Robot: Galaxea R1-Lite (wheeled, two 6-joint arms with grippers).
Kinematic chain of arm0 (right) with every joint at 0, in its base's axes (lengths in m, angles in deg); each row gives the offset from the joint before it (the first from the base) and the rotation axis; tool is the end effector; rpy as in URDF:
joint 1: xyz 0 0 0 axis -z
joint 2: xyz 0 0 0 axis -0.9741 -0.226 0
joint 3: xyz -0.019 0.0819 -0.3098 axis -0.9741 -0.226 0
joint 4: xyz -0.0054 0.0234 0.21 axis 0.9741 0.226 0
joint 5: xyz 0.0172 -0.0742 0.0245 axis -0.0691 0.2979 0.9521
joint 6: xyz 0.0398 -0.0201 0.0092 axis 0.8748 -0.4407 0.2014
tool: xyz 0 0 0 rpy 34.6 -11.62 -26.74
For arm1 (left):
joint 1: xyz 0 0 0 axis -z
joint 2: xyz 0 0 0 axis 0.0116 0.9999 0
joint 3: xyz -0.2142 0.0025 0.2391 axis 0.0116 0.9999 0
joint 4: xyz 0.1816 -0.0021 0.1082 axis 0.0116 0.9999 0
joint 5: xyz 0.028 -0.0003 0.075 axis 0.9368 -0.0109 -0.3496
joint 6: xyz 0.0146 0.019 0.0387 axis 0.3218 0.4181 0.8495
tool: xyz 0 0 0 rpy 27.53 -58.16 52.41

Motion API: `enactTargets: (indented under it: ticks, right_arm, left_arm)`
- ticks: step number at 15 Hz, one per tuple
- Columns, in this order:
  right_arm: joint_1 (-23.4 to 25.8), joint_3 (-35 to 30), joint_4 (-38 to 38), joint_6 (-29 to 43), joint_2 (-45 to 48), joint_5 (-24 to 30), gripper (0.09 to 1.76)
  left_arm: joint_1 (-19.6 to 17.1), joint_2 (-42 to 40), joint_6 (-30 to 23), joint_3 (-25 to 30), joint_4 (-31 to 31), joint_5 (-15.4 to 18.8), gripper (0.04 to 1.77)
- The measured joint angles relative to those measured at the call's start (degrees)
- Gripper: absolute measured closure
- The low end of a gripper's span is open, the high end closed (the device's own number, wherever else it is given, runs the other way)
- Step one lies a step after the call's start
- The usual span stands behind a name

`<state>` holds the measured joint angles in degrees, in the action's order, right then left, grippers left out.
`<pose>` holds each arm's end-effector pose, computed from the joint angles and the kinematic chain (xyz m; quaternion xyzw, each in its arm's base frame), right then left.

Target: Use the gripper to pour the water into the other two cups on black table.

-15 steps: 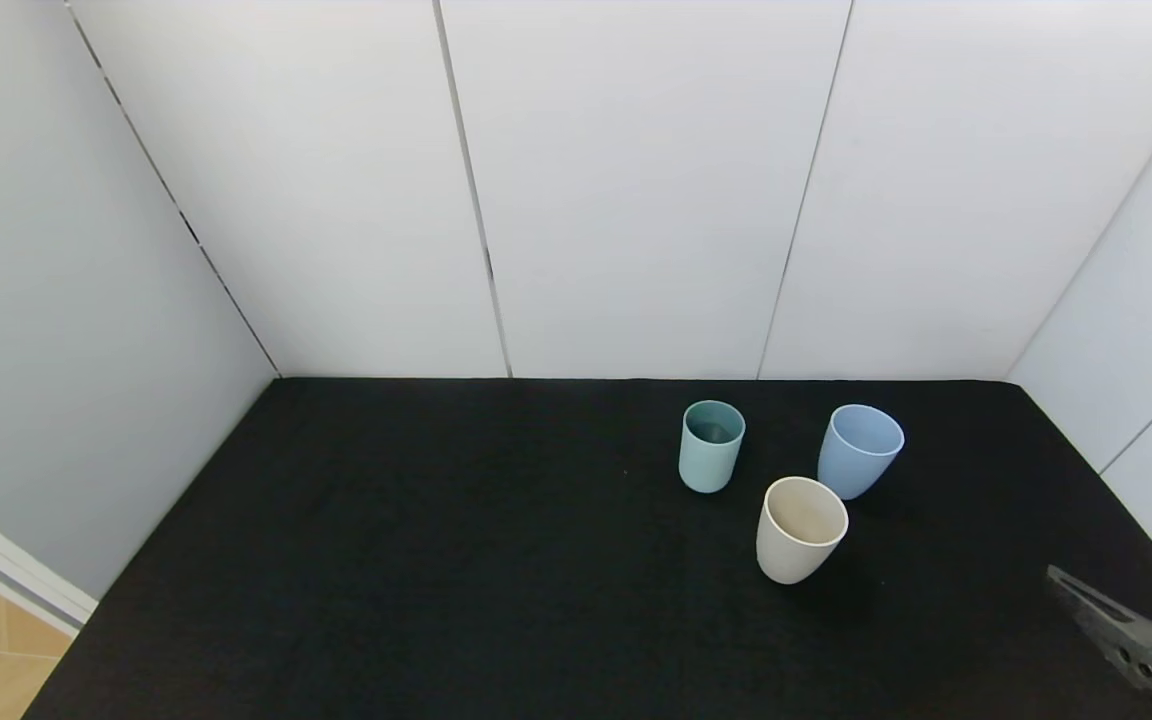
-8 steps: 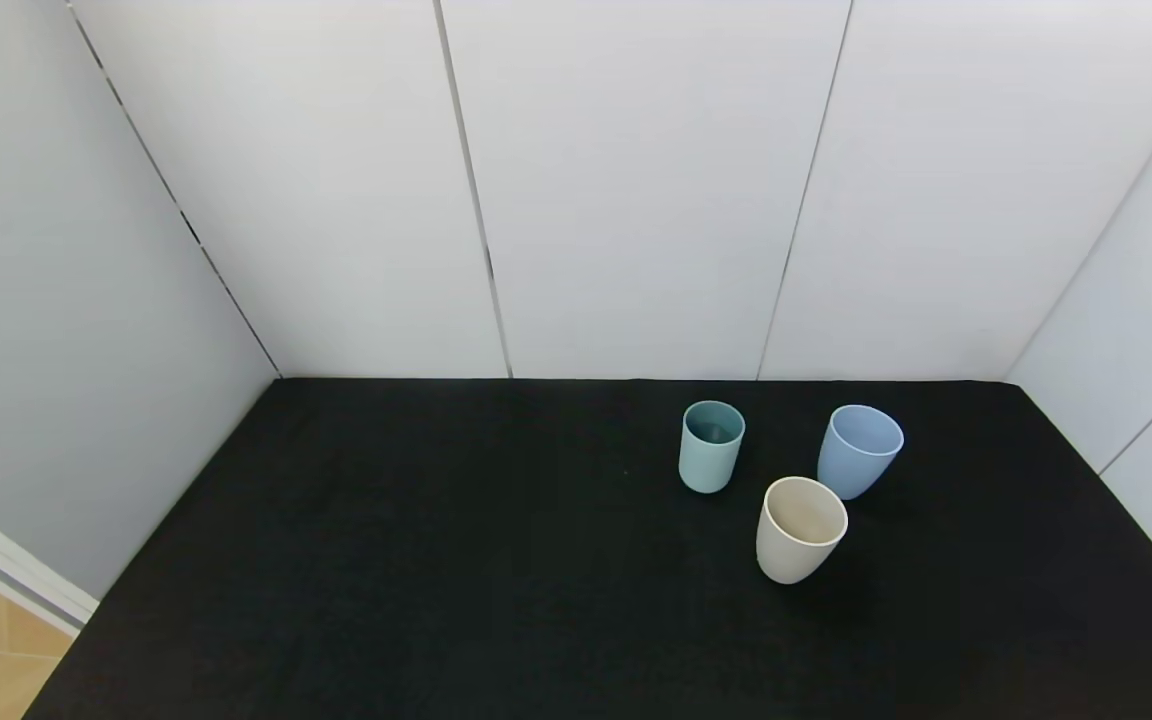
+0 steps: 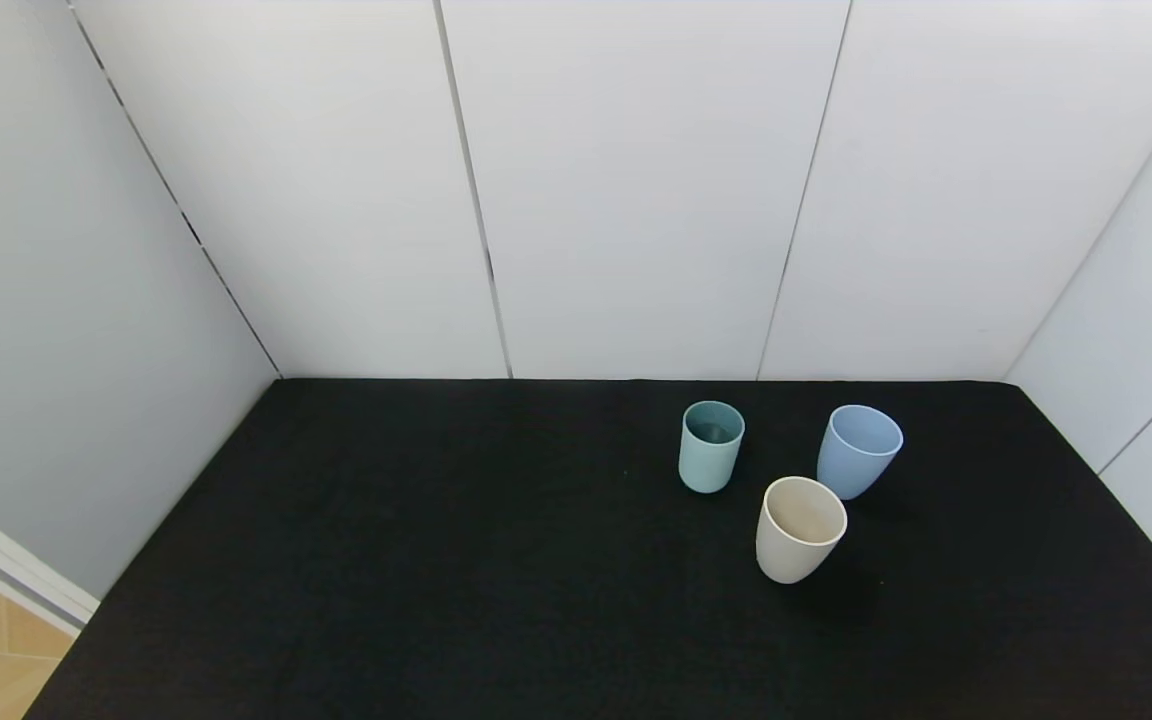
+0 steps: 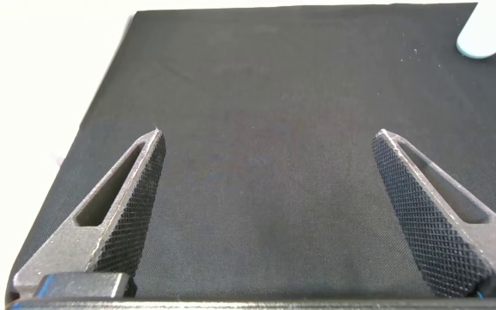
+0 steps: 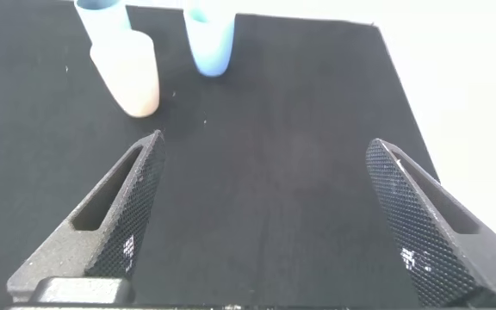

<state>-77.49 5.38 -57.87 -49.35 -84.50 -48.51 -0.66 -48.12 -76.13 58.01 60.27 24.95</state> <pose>0.0106 0.0003 0.1097 -0.0102 0.0299 0.0077 0.9995 0.0020 0.0000 0.0742 -0.0009 0.0054 -0.0001 1.0000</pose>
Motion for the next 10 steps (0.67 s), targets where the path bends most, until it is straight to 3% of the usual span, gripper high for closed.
enactTargets:
  ticks: [4,10]
  right_arm:
    - [0.2,-5.21,-2.01,-0.18,7.85,-0.21,0.15]
    - [0.11,-6.14,0.28,1.43,9.72,-0.41,0.15]
  left_arm:
    - [0.0,0.02,0.02,0.0,0.02,0.02,0.09]
    - [0.0,0.02,-0.01,0.0,0.02,0.02,0.09]
